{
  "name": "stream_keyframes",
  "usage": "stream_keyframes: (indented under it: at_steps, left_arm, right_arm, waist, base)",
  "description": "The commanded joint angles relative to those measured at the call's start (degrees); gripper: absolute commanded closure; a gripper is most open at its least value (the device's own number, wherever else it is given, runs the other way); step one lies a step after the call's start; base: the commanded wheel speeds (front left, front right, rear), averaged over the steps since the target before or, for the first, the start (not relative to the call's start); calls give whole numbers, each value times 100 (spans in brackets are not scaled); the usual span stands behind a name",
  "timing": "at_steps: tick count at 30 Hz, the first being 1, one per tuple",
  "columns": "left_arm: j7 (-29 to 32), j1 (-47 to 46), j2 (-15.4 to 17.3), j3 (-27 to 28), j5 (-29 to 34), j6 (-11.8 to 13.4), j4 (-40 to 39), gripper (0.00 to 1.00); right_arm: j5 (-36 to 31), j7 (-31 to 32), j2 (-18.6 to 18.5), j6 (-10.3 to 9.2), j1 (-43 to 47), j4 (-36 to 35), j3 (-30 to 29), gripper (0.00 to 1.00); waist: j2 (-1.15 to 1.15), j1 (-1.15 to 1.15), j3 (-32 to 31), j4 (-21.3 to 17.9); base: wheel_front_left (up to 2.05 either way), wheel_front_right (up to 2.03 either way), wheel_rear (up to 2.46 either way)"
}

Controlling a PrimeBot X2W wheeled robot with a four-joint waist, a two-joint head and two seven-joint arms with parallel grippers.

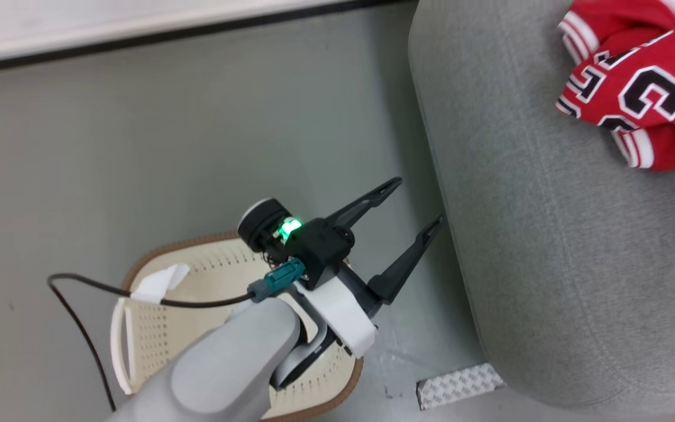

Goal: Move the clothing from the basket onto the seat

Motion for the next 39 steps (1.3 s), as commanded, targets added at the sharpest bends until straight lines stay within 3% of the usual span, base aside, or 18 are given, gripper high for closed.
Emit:
stream_keyframes:
  at_steps: [1,8,13,16,24,31,39]
  left_arm:
    - [-30,94,3,11,-63,-12,29,0]
    - [-37,519,8,212,-103,44,150,0]
    - [-39,954,12,499,-133,128,110,0]
    - [-40,1206,0,672,-138,164,70,0]
    - [-40,1908,54,1276,-136,323,-51,0]
    - [-36,2492,202,1952,-23,515,-226,0]
    - [-37,3058,322,2785,111,733,-388,0]
  right_arm:
    - [72,49,-44,-11,43,23,33,0]
    - [402,633,-102,-11,396,-180,598,0]
    - [619,697,-265,-11,723,-628,906,0]
    - [642,455,-429,-11,917,-988,1027,0]
    - [389,-947,-687,-11,1439,-1782,862,0]
    - [-8,-1816,-274,-11,2017,-2126,423,0]
    - [-779,-2004,578,-11,2838,-2618,-467,0]
  waist:
    - [0,-1,-217,3]
    - [0,-1,-999,-112]
    - [0,-1,-1636,-160]
    - [0,-1,-1979,-116]
    - [0,-1,-2725,123]
    - [0,-1,-3078,426]
    - [0,-1,-3241,785]
  base:
    - [0,0,0]
    - [0,0,0]
    - [0,0,0]
    - [0,0,0]
    - [0,0,0]
    - [0,0,0]
    - [0,0,0]
